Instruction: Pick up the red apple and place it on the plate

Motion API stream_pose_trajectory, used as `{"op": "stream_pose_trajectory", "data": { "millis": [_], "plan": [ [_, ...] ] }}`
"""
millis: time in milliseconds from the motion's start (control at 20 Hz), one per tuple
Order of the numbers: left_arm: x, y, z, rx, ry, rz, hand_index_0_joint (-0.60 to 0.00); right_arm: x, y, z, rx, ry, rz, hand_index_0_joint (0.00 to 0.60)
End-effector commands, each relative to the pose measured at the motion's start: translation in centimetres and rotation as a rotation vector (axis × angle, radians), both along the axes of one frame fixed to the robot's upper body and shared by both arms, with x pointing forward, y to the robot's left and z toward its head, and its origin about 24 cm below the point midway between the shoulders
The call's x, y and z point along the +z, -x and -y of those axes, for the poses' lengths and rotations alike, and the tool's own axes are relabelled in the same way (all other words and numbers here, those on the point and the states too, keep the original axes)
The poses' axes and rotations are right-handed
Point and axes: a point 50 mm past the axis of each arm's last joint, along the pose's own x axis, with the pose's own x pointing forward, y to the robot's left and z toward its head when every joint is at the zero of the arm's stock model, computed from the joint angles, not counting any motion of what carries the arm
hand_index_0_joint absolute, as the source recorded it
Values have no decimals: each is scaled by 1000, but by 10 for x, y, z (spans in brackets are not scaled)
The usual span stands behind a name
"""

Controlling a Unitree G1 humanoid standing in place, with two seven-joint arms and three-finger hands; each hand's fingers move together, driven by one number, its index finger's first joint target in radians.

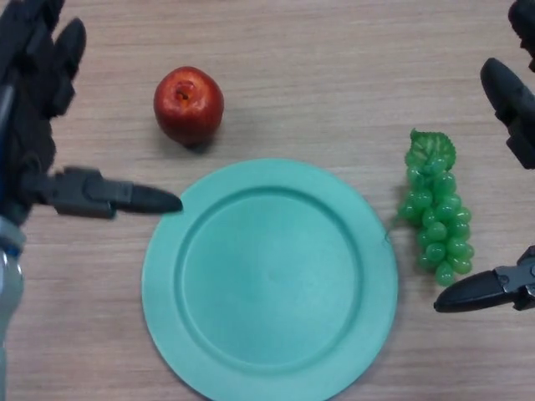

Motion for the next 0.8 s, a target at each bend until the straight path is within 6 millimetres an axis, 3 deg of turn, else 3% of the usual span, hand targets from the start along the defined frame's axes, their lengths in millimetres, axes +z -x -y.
{"op": "stream_pose_trajectory", "data": {
  "millis": [50,350,500,800],
  "plan": [
    [31,-8,-8,68,-160,255,0,28,19,4,-16,7,238,0],
    [11,-61,-7,113,-270,222,0,26,23,5,-33,4,248,0],
    [-4,-82,4,99,-290,165,0,26,25,6,-43,6,255,0],
    [-11,-114,26,31,-270,90,0,29,28,14,-64,3,264,0]
  ]
}}
